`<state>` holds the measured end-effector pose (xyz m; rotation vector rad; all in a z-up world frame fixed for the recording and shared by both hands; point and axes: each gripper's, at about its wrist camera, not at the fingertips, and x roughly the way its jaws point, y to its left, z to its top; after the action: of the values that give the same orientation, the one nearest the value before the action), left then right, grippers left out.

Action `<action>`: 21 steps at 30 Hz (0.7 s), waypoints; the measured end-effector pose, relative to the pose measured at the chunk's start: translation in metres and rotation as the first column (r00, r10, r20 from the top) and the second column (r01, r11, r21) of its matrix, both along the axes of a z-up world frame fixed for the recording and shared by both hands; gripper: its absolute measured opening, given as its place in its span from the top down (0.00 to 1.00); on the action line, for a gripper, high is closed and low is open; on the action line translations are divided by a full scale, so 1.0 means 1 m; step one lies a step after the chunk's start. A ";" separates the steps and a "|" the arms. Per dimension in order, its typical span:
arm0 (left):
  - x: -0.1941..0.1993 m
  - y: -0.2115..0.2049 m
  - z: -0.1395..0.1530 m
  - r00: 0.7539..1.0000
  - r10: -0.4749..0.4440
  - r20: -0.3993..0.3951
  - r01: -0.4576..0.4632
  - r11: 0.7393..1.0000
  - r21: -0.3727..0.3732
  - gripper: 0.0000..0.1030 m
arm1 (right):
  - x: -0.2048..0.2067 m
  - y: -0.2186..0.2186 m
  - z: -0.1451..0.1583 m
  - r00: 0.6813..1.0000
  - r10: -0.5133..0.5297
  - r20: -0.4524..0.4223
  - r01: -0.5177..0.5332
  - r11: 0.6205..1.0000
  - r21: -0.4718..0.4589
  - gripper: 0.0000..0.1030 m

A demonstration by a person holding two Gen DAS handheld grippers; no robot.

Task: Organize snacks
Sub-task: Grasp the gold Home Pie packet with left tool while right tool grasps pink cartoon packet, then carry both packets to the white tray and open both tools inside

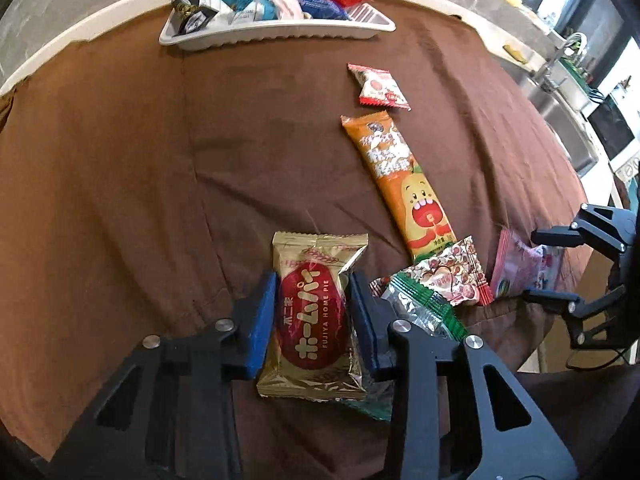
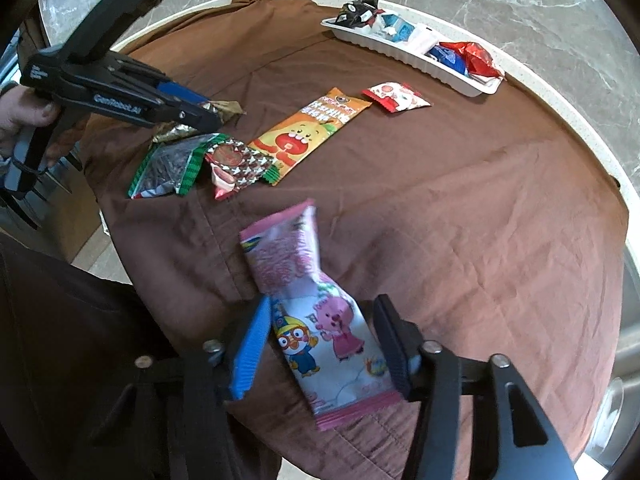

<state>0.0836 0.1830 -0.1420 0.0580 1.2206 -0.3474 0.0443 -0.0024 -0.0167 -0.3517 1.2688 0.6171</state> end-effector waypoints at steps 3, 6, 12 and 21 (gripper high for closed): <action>-0.001 -0.003 0.000 1.000 -0.018 0.017 0.018 1.000 0.024 0.72 | 0.001 0.002 0.001 1.000 0.011 0.009 -0.011 1.000 -0.008 0.76; -0.001 -0.002 0.001 1.000 -0.013 0.019 0.013 1.000 0.010 0.72 | 0.005 -0.002 0.000 1.000 -0.009 -0.007 0.010 1.000 0.006 0.89; 0.003 0.008 0.007 1.000 0.016 0.008 -0.015 0.998 -0.058 0.72 | 0.023 -0.027 0.008 0.990 -0.127 -0.064 0.134 0.985 0.110 0.89; 0.027 0.015 0.030 0.999 0.043 0.033 -0.038 0.988 -0.150 0.72 | 0.062 -0.052 0.021 0.953 -0.268 -0.141 0.297 0.921 0.251 0.89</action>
<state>0.1103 0.1982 -0.1119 -0.0891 1.1551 -0.3992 0.1067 -0.0541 0.0039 0.0929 1.2856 0.5555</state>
